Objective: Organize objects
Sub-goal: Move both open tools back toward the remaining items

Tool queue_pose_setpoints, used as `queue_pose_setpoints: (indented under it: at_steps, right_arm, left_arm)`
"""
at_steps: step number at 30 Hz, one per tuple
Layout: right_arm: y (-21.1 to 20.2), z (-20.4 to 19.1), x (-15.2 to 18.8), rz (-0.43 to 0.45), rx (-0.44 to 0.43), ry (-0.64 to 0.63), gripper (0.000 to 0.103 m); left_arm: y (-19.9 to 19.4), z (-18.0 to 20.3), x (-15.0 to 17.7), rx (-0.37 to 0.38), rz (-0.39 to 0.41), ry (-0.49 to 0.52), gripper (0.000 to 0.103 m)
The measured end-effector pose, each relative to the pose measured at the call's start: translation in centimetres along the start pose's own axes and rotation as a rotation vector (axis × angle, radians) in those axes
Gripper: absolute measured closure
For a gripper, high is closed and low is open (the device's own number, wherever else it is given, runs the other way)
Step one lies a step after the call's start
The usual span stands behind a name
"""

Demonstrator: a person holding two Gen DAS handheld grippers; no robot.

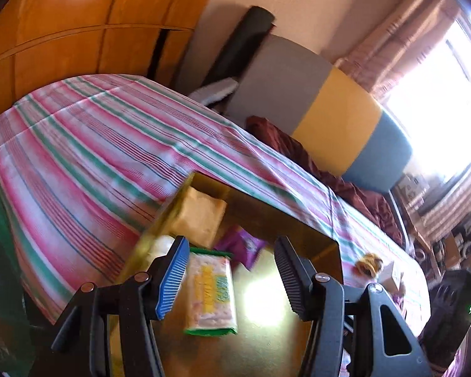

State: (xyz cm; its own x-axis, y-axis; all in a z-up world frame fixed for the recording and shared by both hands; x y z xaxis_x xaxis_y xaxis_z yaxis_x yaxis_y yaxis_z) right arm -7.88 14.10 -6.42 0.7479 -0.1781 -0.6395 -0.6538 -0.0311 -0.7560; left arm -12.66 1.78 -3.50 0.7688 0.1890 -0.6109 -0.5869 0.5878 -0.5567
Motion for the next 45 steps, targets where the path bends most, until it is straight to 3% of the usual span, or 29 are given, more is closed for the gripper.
queue_pose_setpoints:
  at_steps: [10,16,27,33,39,45]
  right_arm:
    - [-2.3,6.4,0.8,0.040,0.098,0.002,0.033]
    - [-3.5,11.4,2.3,0.048,0.181,0.052,0.033]
    - [-6.2,26.1,8.6,0.011,0.439,0.234,0.031]
    - [-7.6,33.8,9.2,0.051,0.553,0.365,0.025]
    - [-6.3,37.4,7.6,0.060,0.538,0.439,0.025]
    - [-4.1,38.0,6.6,0.051,0.501,0.494,0.025]
  left_arm:
    - [3.5,5.0,5.2,0.059,-0.131,0.136,0.046]
    - [4.8,8.9,8.8,0.140,-0.205,0.232,0.046]
    - [5.4,15.1,14.1,0.257,-0.307,0.388,0.046]
    - [5.7,16.0,15.8,0.274,-0.342,0.391,0.046]
    - [5.7,16.9,16.8,0.278,-0.349,0.393,0.046]
    - [6.1,17.9,18.5,0.273,-0.388,0.430,0.046]
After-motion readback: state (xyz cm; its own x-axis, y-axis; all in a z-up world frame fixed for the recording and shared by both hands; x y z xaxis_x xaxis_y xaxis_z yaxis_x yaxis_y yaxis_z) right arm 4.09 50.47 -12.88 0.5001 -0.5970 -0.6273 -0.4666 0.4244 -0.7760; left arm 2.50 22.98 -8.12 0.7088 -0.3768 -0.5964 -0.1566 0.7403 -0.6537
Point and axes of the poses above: each gripper's, at about its wrist camera, not at the fingertips, and y roughly the way its jaws point, z to its right, x to its underside, the point moved 9 cm from there along y, roughly the way its jaws point, and after that the axes turned 15 degrees about x, right-handed, at the moved point
